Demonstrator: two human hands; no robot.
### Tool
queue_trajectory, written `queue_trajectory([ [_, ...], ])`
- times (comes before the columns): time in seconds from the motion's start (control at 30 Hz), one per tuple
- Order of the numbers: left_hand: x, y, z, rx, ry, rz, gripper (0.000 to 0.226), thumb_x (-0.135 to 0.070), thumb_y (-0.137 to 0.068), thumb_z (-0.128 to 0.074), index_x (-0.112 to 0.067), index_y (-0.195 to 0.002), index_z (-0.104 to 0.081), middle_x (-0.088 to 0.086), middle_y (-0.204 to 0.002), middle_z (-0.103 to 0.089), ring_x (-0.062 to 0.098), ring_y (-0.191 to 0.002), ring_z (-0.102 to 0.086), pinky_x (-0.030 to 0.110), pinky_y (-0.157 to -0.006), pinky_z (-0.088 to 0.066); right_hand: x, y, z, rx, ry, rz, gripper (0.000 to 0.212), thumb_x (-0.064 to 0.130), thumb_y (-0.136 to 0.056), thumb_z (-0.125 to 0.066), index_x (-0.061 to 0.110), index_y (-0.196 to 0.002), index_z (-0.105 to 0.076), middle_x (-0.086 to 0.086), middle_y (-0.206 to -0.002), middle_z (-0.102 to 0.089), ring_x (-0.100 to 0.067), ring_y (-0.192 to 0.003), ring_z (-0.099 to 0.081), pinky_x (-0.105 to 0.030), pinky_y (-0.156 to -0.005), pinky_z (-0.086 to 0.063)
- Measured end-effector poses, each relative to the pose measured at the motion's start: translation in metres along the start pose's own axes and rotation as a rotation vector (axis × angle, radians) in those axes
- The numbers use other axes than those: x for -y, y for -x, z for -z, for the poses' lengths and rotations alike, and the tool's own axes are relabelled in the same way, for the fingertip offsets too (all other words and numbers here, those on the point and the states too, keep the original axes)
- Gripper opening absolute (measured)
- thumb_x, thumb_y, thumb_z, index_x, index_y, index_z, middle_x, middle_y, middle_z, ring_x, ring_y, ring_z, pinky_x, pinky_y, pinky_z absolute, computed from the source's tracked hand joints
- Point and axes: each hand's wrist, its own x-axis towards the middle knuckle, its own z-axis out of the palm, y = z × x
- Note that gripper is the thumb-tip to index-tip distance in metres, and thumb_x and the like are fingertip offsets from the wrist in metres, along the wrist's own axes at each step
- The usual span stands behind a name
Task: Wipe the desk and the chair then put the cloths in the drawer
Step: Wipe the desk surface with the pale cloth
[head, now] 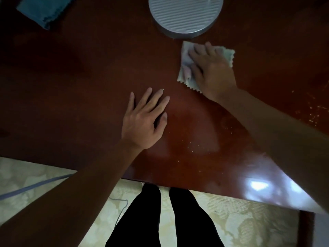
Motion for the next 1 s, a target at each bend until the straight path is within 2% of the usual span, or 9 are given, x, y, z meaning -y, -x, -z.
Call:
queue_trajectory([
  [0.2,0.001,0.000,0.001,0.026,-0.030,0.001,0.043,-0.035,-0.100,-0.043,-0.021,-0.138,-0.058,0.000,-0.152,-0.047,0.024,-0.146,-0.035,0.062,-0.117,-0.022,0.046,0.077,-0.015,-0.038,-0.104,0.150,0.042,0.022,-0.100,-0.044,0.008,-0.138,-0.054,-0.012,-0.145,-0.051,-0.036,-0.140,-0.037,-0.050,-0.118,-0.024],
  [0.37,0.000,-0.001,0.004,0.021,0.011,0.005,0.045,-0.032,-0.098,-0.046,-0.020,-0.140,-0.056,0.002,-0.151,-0.048,0.026,-0.145,-0.036,0.062,-0.117,-0.022,0.034,0.030,-0.006,0.015,-0.064,0.110,0.045,0.024,-0.100,-0.037,0.008,-0.140,-0.051,-0.014,-0.146,-0.049,-0.041,-0.139,-0.038,-0.053,-0.114,-0.028],
  [0.47,0.002,0.002,0.005,-0.009,0.066,0.001,0.045,-0.028,-0.095,-0.050,-0.016,-0.137,-0.059,0.006,-0.149,-0.050,0.027,-0.142,-0.041,0.060,-0.116,-0.026,0.043,-0.006,-0.005,0.060,-0.030,0.098,0.045,0.019,-0.100,-0.040,0.006,-0.142,-0.048,-0.016,-0.148,-0.046,-0.044,-0.140,-0.033,-0.052,-0.114,-0.023],
  [0.57,0.013,0.010,0.013,-0.030,0.100,-0.019,0.046,-0.024,-0.092,-0.050,-0.014,-0.136,-0.061,0.009,-0.148,-0.050,0.030,-0.139,-0.046,0.055,-0.115,-0.033,0.054,0.011,-0.005,0.094,-0.049,0.188,0.044,0.016,-0.099,-0.042,0.007,-0.142,-0.049,-0.015,-0.148,-0.046,-0.043,-0.141,-0.031,-0.050,-0.115,-0.020],
  [0.67,0.019,0.035,0.022,-0.024,0.070,-0.017,0.045,-0.025,-0.091,-0.050,-0.016,-0.134,-0.063,0.006,-0.148,-0.051,0.030,-0.139,-0.046,0.056,-0.115,-0.031,0.063,0.061,-0.008,0.122,-0.094,0.249,0.045,0.021,-0.099,-0.040,0.009,-0.141,-0.050,-0.014,-0.148,-0.047,-0.039,-0.143,-0.031,-0.050,-0.117,-0.021],
  [0.8,0.013,0.051,0.016,-0.026,0.047,0.004,0.043,-0.029,-0.093,-0.051,-0.020,-0.133,-0.064,0.004,-0.148,-0.052,0.029,-0.142,-0.041,0.056,-0.117,-0.026,0.056,0.055,-0.004,0.168,-0.081,0.213,0.044,0.019,-0.102,-0.042,0.014,-0.145,-0.046,-0.011,-0.151,-0.043,-0.035,-0.145,-0.028,-0.049,-0.119,-0.020],
  [0.93,0.012,0.051,0.014,-0.046,0.054,0.024,0.042,-0.030,-0.094,-0.051,-0.021,-0.133,-0.064,0.003,-0.148,-0.052,0.028,-0.143,-0.040,0.056,-0.117,-0.026,0.061,-0.003,-0.011,0.091,-0.042,0.108,0.047,0.026,-0.101,-0.035,0.010,-0.143,-0.047,-0.014,-0.150,-0.044,-0.041,-0.142,-0.031,-0.051,-0.116,-0.022],
  [1.0,0.011,0.050,0.014,-0.043,0.063,0.021,0.043,-0.030,-0.093,-0.051,-0.021,-0.133,-0.064,0.003,-0.147,-0.053,0.028,-0.143,-0.040,0.056,-0.117,-0.026,0.069,0.003,-0.017,0.087,-0.049,0.106,0.046,0.025,-0.101,-0.036,0.010,-0.143,-0.048,-0.014,-0.150,-0.044,-0.040,-0.143,-0.030,-0.048,-0.117,-0.018],
])
